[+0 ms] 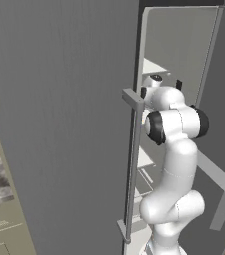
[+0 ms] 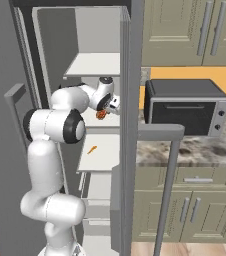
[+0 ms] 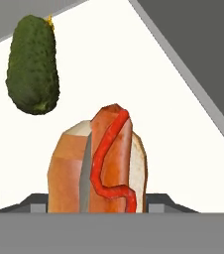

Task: Store the hot dog in the freezer for long-term storage. Close the freezer door after placing the cooked food.

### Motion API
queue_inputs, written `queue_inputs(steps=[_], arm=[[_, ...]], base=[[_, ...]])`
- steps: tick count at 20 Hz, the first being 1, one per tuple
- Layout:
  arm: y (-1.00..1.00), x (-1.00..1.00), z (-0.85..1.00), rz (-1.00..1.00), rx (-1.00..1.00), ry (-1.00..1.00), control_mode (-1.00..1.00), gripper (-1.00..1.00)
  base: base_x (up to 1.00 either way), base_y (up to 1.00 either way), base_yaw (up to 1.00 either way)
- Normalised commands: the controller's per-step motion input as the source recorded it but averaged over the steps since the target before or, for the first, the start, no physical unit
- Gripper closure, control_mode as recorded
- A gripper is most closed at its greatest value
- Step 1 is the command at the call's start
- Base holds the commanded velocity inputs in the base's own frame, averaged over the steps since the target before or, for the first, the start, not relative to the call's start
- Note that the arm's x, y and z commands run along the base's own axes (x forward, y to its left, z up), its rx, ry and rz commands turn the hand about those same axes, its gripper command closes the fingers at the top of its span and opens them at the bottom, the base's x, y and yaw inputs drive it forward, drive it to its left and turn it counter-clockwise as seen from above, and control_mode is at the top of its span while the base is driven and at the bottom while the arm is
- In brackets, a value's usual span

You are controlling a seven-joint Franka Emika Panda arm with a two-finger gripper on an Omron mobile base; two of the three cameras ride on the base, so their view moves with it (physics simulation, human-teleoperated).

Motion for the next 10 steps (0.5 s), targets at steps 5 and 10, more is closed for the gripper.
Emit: queue_inputs(steps=[5,10], arm=[[0.00,0.35,-0.43,0.00,0.00,0.00,-1.00,1.00],[0.00,0.21,-0.42,0.00,0.00,-0.01,-1.00,1.00]], base=[[0.00,0.00,0.00],[0.00,0.00,0.00]])
